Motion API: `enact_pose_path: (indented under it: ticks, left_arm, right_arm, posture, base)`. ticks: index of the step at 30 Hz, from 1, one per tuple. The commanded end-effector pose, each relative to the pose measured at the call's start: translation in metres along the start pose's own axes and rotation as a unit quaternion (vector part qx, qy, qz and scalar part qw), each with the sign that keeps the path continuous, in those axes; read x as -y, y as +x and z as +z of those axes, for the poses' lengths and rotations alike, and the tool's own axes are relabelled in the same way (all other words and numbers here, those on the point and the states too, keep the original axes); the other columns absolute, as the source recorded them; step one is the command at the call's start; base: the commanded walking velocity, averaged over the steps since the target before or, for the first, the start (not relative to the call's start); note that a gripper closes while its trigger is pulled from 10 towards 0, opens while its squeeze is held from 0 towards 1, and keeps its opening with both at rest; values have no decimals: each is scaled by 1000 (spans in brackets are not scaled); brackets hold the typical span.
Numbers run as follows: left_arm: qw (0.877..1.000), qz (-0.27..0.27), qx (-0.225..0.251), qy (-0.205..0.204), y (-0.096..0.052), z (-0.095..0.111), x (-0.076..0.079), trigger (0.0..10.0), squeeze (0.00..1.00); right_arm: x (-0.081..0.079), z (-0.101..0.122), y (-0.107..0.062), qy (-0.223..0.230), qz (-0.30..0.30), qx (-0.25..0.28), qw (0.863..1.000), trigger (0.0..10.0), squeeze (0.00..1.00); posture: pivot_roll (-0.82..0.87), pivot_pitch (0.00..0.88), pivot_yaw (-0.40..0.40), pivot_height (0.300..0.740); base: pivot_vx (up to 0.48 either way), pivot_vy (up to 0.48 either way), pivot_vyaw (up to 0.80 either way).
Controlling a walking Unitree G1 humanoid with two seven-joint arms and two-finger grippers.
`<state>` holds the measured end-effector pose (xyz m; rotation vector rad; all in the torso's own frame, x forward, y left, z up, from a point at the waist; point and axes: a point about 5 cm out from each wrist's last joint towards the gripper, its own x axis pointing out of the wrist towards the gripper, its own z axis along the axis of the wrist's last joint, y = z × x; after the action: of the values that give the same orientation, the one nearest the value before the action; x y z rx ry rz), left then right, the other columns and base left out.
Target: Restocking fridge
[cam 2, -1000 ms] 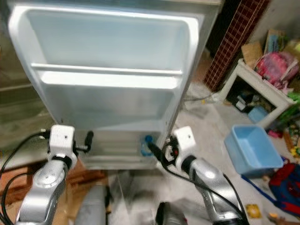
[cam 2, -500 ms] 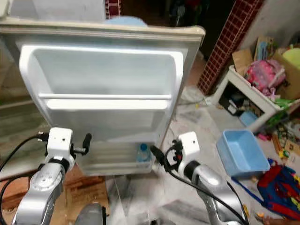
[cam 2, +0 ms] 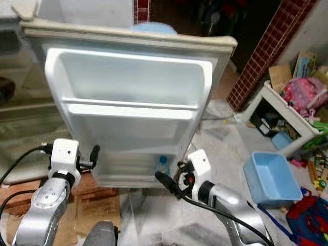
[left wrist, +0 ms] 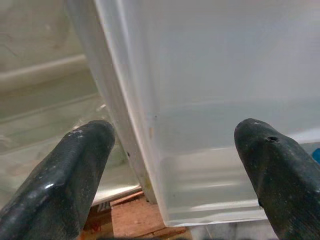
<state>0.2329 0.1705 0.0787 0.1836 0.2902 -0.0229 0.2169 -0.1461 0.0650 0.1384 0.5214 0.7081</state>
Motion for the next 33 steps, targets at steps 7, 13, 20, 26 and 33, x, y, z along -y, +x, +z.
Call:
enact_pose_path:
  ticks: [7, 13, 20, 26, 33]
  left_arm:
    - [1000, -1, 7, 3, 3, 5, 1, 10000, 0]
    - [1000, -1, 23, 12, 8, 15, -3, 10000, 0]
    - [999, 3, 28, 18, 5, 19, -7, 10000, 0]
    - [1000, 11, 23, 14, 3, 15, -6, 10000, 0]
    - [998, 46, 32, -16, -1, 14, -11, 10000, 0]
  right_arm:
    - [-1, 5, 3, -16, 17, 10, 1000, 10000, 0]
    - [3, 32, 13, -18, -13, 73, 997, 10000, 0]
    - [5, 48, 19, -41, -36, 105, 993, 10000, 0]
    - [8, 51, 18, -44, -73, 122, 989, 10000, 0]
    - [7, 56, 17, -26, -135, 173, 975, 10000, 0]
  posture:
    - [92, 0, -78, 740]
    - [100, 0, -77, 740]
    - [105, 0, -77, 740]
    - [98, 0, -82, 740]
    - [77, 0, -61, 740]
  base:
    - [-448, 0, 0]
    - [-431, 0, 0]
    - [-365, 0, 0]
    - [0, 0, 0]
    - [0, 0, 0]
